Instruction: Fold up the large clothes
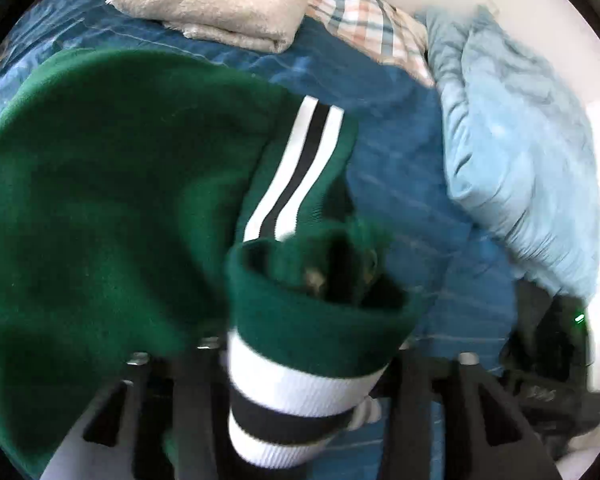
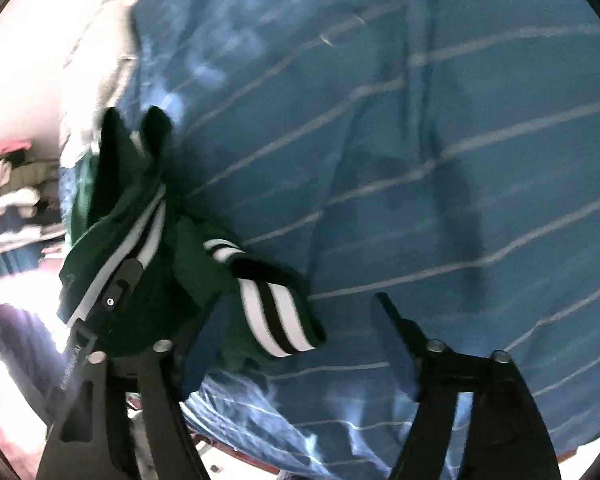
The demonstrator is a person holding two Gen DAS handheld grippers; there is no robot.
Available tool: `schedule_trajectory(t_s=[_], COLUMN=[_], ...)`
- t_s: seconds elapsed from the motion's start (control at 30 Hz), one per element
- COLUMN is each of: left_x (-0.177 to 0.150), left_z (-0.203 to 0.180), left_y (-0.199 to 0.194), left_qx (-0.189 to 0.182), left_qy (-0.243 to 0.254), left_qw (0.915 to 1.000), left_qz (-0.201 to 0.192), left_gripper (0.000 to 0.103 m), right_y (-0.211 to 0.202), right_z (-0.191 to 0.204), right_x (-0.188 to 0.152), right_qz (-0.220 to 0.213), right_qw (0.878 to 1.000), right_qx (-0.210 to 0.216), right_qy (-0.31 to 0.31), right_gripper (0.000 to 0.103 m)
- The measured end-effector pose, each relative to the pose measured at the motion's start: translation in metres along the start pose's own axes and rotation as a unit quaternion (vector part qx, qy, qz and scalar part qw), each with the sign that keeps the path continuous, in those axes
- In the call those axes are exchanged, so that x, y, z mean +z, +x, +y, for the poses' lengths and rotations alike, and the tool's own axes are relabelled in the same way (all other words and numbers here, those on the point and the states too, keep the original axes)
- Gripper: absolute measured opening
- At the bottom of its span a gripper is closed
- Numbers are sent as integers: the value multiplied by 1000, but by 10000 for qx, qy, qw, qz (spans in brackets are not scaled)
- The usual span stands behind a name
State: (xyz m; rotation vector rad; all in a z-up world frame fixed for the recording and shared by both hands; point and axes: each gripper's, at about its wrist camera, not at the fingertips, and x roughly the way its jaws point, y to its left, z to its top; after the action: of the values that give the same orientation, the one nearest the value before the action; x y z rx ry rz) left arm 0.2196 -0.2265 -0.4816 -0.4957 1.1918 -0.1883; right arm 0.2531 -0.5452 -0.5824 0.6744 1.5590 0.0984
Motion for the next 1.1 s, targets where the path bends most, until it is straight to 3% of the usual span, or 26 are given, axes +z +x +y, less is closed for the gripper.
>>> schedule_trajectory(t_s=[0.07,0.13,0.17,0.2,0.3,0.37,0.4,0.47,0.53,0.6,0.63,0.67,0.7,0.73,0.77,0.83,0.9,1.0,1.07,1.1], left_x=[2,5,8,12,23,26,25,23,15,0,-6,-14,-21,-30,-28,-35,-43,-53,-58,-59], left_z=[7,4,2,2,22,48,64,100,143,180,196,214,227,242,248,272,285,295,297,296], left_y=[-12,-28,-39,-52,-85,-110,-118,-123,-117,-109,-99,-86,-80,-72,-62,-43,-39,-44,-48,-48], left_qx=[-413,-485,-418,-322,501,1606,2183,3306,4039,4430,4541,4597,4601,4507,4542,4812,4582,4349,4208,4196], left_qy=[-264,-309,-252,-174,32,188,289,442,420,309,221,128,8,-174,-295,-623,-941,-1462,-1643,-1636], left_qw=[9988,9983,9988,9991,9968,9826,9703,9362,9092,8926,8880,8862,8863,8910,8890,8743,8836,8863,8884,8886], left_qz=[37,-33,-104,-214,-624,-914,-1002,-1110,-922,-774,-681,-564,-520,-522,-491,-132,-208,-624,-822,-864], left_gripper=[78,79,80,88,93,93,93,93,93,93,93,94,94,94,93,94,96,103,103,103], right_y=[-8,-18,-24,-27,-25,-12,-4,9,22,53,65,69,63,52,35,5,14,48,36,28], right_z=[13,29,35,38,63,82,93,118,137,154,159,161,158,154,154,155,150,131,131,131], right_x=[3,7,8,9,18,25,28,33,38,45,47,49,52,54,57,62,71,80,74,68], right_qz=[-26,-167,-202,-230,-243,-112,-23,7,-21,298,319,283,68,-136,-357,-744,-579,258,127,60], right_qw=[9995,9985,9981,9977,9945,9913,9890,9870,9845,9808,9828,9834,9877,9898,9902,9896,9922,9973,9975,9972], right_qx=[-39,92,208,313,876,1197,1352,1335,1278,1187,785,568,507,651,693,529,100,-270,-209,-98], right_qy=[-315,-508,-542,-549,-526,-530,-601,-893,-1202,-1516,-1639,-1699,-1480,-1257,-1161,-1109,-1096,-627,-656,-734], right_gripper=[79,82,84,84,84,84,84,84,84,81,70,12,3,3,3,2,2,7,13,23])
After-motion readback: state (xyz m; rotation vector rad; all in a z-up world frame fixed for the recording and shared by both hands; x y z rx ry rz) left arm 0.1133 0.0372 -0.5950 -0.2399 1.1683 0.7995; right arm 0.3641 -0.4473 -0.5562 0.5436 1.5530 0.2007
